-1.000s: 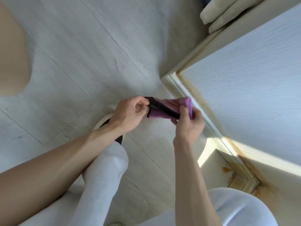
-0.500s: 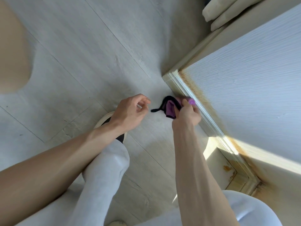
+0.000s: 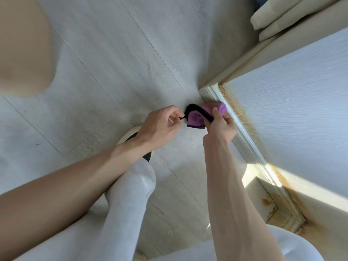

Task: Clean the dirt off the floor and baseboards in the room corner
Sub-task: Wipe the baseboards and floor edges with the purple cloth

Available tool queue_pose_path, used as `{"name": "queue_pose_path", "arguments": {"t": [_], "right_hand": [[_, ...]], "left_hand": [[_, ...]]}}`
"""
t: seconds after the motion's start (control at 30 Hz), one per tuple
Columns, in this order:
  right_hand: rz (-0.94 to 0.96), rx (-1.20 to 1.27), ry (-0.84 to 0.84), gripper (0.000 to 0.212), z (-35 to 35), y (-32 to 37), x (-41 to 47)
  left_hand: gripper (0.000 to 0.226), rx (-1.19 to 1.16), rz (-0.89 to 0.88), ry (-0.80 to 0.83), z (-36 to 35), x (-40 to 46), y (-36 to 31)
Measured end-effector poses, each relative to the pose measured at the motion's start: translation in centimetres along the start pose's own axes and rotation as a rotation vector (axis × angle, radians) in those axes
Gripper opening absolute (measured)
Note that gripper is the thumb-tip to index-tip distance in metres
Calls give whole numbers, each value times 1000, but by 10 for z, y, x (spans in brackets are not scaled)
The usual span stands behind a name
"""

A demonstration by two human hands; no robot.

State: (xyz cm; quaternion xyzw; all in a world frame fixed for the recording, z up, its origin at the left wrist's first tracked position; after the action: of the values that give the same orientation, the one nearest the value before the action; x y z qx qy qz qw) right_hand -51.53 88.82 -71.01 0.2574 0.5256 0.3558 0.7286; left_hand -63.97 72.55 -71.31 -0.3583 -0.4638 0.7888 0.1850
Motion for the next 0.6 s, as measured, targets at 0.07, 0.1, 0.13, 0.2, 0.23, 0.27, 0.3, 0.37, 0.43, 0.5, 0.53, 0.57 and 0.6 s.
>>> {"name": "queue_pose_path", "arguments": {"t": [0.07,0.1,0.13,0.2,0.23,0.27,0.3,0.37,0.43,0.5,0.53,0.57,0.6], "right_hand": [[-47,66,-42,12,29,-6,2],[-71,101,-61,12,40,-6,1],[-92,112,-84,13,47,-4,1],[-150,106,-84,18,35,-1,0],[-178,100,-67,22,19,0,-2],[-194,105,-34,25,1,2,-7],[-203,124,6,25,-17,4,-12],[-178,108,57,18,-36,4,-20],[-135,74,57,15,-24,4,-21],[-122,98,32,16,-4,5,-18],[-125,107,19,17,1,7,-17],[-144,94,10,18,0,10,-17],[-165,62,15,18,-10,12,-17]], "left_hand": [[15,-3,20,-10,3,0,5],[15,-7,31,-16,5,0,7],[15,-10,39,-14,4,0,8],[15,-7,36,-2,2,0,7],[15,-8,32,8,0,0,6],[15,-12,30,13,-1,-1,5],[15,-15,27,12,-1,-1,4],[14,-22,30,3,1,-2,7],[15,-27,40,-8,4,-4,11],[14,-24,57,-14,5,-4,14],[14,-21,61,-15,5,-4,15],[14,-21,60,-14,4,-5,15],[14,-22,55,-11,3,-4,14]]}}
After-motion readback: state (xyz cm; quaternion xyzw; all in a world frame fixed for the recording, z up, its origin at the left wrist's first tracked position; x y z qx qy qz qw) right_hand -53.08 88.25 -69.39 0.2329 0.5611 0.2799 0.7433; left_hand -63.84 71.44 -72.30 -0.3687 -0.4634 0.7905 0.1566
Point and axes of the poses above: each hand's wrist, its own x-axis towards the middle knuckle, its own z-axis out of the back of the hand, y = z × x, the point moved 7 cm from there along x, towards the middle knuckle, and after that the axes turned 2 degrees about -y, right-handed, at the moved point
